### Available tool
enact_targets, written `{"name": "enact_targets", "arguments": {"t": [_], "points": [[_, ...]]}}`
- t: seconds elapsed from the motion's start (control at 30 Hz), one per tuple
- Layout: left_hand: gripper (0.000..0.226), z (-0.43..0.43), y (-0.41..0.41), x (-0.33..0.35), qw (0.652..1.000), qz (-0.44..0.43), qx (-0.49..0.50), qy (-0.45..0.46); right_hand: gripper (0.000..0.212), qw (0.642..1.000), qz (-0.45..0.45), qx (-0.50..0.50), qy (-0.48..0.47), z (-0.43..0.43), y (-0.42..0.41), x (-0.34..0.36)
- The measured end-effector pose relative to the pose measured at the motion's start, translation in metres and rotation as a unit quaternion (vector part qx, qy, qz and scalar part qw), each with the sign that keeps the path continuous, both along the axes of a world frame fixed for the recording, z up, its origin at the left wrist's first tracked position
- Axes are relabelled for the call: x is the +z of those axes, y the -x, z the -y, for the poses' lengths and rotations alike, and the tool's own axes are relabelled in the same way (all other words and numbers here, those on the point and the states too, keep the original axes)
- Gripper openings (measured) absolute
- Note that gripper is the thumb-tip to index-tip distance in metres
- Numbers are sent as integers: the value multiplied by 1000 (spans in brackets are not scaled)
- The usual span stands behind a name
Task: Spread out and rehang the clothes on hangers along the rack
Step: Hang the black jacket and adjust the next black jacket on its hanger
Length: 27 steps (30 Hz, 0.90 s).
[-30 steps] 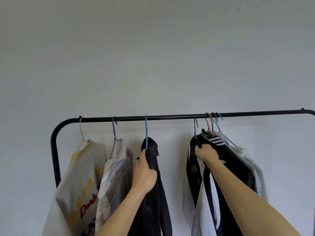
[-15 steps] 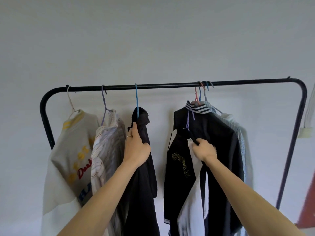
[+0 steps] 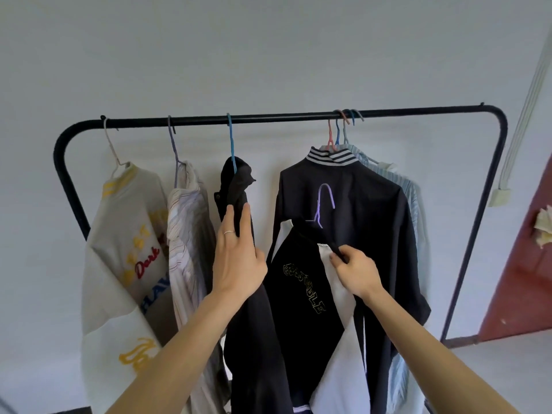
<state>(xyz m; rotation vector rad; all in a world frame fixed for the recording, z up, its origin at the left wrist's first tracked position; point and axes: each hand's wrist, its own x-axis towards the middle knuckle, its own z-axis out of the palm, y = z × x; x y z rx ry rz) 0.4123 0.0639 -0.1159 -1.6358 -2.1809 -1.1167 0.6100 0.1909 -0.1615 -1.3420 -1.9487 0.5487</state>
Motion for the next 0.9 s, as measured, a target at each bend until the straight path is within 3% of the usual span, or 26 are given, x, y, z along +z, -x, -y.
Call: {"name": "enact_targets", "arguments": {"t": [0.27,0.43,0.57,0.63,0.77,0.9], "points": [[77,30,-28,-18,979,-189,-45,-65,36,998,-57,-25,19,80,-43,-21],[70,35,-53,-41,967,-192,-156,-63,34,998,-50,-24,18,142,-87,-38],[75,30,-78,-61,964,-102,-241,48,32,1000,10,-12,-6,192,-131,-43],[76,22,-91,-73,952,-106,-260,120,29,999,32,-5,-11,213,-155,-44],[45,16,-111,-87,925,-104,-292,221,17,996,63,-24,-61,239,-197,-46],[37,26,-139,-102,902,-59,-300,305,6,979,134,-127,-86,241,-244,-74]]}}
